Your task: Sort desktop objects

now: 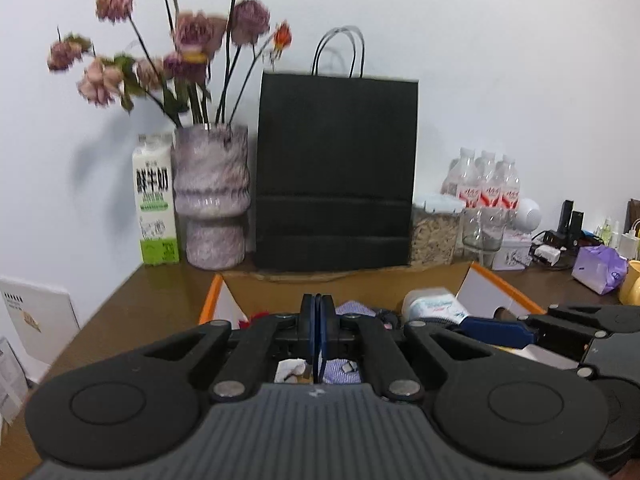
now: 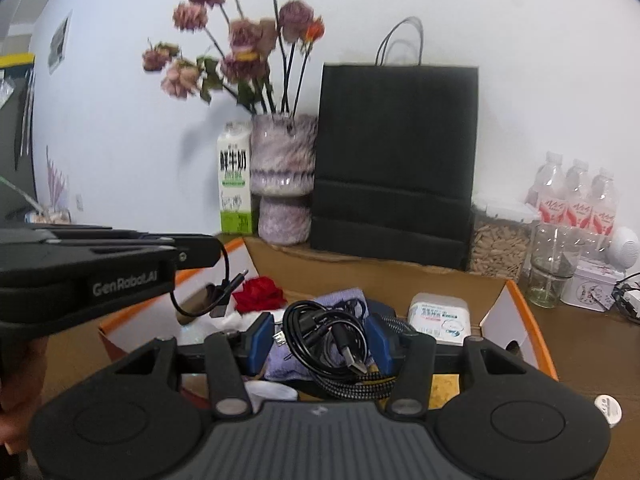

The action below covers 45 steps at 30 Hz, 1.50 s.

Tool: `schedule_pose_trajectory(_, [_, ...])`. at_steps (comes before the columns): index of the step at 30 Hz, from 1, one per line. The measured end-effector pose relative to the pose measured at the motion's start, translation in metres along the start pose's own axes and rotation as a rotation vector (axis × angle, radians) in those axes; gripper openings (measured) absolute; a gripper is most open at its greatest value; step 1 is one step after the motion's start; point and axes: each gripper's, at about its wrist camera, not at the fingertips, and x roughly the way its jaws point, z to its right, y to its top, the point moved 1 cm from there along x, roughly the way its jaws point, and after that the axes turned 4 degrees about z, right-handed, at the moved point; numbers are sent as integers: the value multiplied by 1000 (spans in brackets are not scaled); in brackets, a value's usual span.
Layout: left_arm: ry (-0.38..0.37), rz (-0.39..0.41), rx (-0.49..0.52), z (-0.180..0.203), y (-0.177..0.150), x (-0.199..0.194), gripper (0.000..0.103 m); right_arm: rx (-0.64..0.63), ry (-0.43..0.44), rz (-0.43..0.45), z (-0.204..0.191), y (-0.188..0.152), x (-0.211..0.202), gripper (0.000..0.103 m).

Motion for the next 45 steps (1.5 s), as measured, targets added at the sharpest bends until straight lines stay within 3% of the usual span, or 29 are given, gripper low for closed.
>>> schedule_pose_trajectory(10, [20,-66,30,-3,-13,22,6,-12,-9,-52,7,-10,17,50])
schedule_pose_trajectory(11, [30,-66,36,-3,-12,22,11,-10,-14,-51,8,-9,17,52])
schedule_pose_trajectory(12, [38,-60,42,-3,-11,20,16,-7,-21,-49,9,-9,16,62])
schedule_pose_trajectory(13, [43,-49,42,-3,-10,17,36,0,-28,-46,10,-8,15,70])
schedule_pose_trajectory(14, [52,-37,43,-4,-9,14,61,8,-38,-40,12,-6,13,86])
schedule_pose_trajectory(17, [86,24,74,-1,-4,2,88,20,-58,-17,17,-1,6,102])
schedule_pose_trajectory(19, [97,56,84,1,-1,-5,103,26,-69,-14,20,2,3,103])
schedule_pose_trajectory(28, [128,94,91,6,8,-28,103,39,-114,-31,22,9,-12,103])
schedule_pose_trajectory(45, [152,50,82,2,4,-95,103,35,-128,-16,5,5,-86,103])
